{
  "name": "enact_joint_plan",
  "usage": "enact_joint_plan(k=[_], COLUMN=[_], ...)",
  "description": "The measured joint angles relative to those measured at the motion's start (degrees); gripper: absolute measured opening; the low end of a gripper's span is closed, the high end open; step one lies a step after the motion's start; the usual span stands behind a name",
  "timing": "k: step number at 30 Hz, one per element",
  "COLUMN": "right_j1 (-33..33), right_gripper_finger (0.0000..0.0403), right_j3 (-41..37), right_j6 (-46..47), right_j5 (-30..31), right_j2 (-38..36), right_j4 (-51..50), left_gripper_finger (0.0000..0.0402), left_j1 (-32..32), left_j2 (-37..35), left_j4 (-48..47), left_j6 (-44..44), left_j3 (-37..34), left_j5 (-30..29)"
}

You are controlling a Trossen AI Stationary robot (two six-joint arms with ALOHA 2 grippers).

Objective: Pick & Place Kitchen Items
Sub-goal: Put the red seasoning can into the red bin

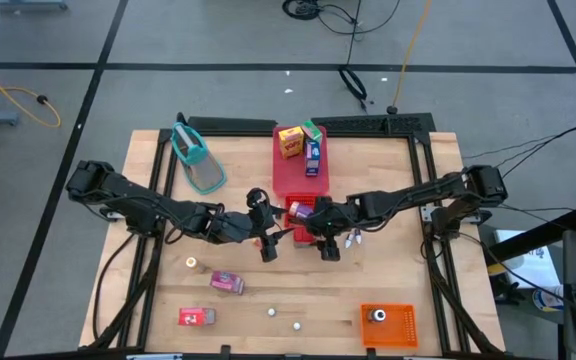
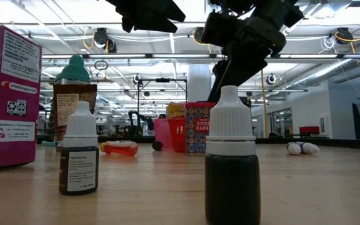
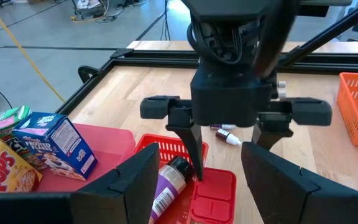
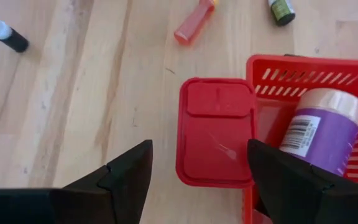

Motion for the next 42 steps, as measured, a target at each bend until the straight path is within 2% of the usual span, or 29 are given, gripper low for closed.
enact_joint_plan(k=[12, 20, 26, 29, 35, 42], right_j1=[-0.02, -0.13, -0.13, -0.09, -0.92, -0.74], right_gripper_finger=[0.0263, 0.0263, 0.0263, 0.0263, 0.0263, 0.0263], right_j3=[-0.76, -6.99, -7.12, -7.32, -7.29, -7.28], right_j6=[-0.14, -0.09, -2.56, -3.41, -1.39, 1.31], right_j5=[0.02, 0.24, 0.5, 2.65, 2.94, -0.26], right_j2=[-0.02, -0.17, -0.82, -1.4, -2.04, -1.51], right_j4=[1.31, 13.18, 12.29, 13.79, 12.07, 12.15], left_gripper_finger=[0.0227, 0.0228, 0.0227, 0.0227, 0.0228, 0.0227], left_j1=[0.0, 0.0, 0.0, 0.02, 0.02, 0.02], left_j2=[0.0, 0.0, 0.0, 0.0, 0.0, 0.0], left_j4=[-0.07, -0.09, -0.11, -0.11, -0.49, -0.48], left_j6=[-0.04, -0.68, -0.72, -0.74, -0.87, -1.05], left_j3=[0.0, 0.0, 0.02, 0.02, 0.0, 0.0], left_j5=[0.0, 0.0, 0.0, 0.0, 0.0, 0.0])
